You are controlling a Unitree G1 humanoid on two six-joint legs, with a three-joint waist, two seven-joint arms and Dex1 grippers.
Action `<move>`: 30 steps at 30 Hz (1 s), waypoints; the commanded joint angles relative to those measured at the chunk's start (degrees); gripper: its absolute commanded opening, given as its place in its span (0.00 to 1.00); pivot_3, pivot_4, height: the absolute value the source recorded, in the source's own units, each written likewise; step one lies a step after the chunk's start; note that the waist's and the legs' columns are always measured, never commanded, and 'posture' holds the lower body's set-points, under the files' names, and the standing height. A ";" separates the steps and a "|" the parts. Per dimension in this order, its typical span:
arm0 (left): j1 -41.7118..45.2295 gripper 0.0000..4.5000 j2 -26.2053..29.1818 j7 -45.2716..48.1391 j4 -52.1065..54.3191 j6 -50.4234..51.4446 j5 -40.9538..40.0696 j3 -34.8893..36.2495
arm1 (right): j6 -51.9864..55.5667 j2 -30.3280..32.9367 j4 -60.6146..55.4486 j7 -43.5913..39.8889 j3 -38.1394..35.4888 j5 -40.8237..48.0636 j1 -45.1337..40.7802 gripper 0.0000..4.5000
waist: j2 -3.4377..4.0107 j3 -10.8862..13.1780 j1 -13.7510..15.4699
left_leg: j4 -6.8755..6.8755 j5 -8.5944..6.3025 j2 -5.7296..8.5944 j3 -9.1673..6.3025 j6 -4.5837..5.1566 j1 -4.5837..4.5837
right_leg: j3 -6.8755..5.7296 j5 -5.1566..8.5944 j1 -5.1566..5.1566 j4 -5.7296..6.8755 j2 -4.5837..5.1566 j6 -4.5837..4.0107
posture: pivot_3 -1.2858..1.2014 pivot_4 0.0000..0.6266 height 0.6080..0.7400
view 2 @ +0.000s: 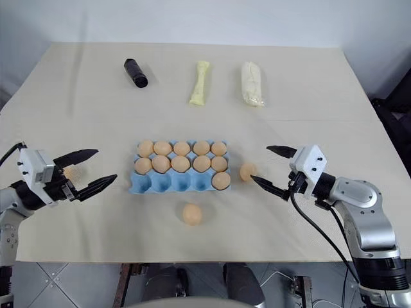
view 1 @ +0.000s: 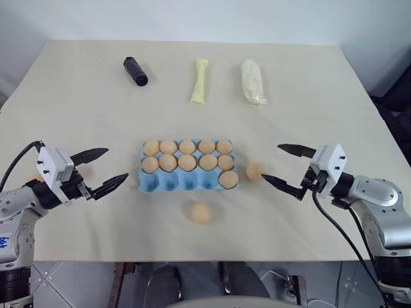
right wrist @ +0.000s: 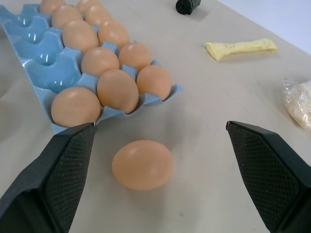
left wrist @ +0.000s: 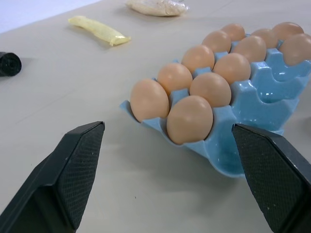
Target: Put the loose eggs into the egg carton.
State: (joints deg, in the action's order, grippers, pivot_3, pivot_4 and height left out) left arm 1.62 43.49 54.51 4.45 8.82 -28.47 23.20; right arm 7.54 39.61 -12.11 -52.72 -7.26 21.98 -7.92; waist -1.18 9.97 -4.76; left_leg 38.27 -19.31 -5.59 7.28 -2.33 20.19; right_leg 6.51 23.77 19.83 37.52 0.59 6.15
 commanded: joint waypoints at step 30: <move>0.72 0.99 -2.26 6.42 4.31 -6.57 3.52 -12.88 | -11.59 -2.73 27.07 -10.07 9.19 -8.65 -13.17 1.00 | 0.20 0.26 0.03 | 0.61 -0.04 -0.09 0.15 0.09 -0.07 | 0.10 -0.02 -0.07 0.31 -0.04 -0.02 | 0.52 0.24 1.00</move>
State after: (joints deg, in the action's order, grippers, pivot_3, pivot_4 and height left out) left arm 1.88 41.13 60.82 8.03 2.94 -24.72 9.87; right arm -2.09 37.18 12.69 -61.67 1.93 13.92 -19.48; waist -0.98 10.23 -4.72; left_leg 38.93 -19.37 -5.68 7.44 -2.22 20.13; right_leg 6.62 23.74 19.76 37.85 0.56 6.13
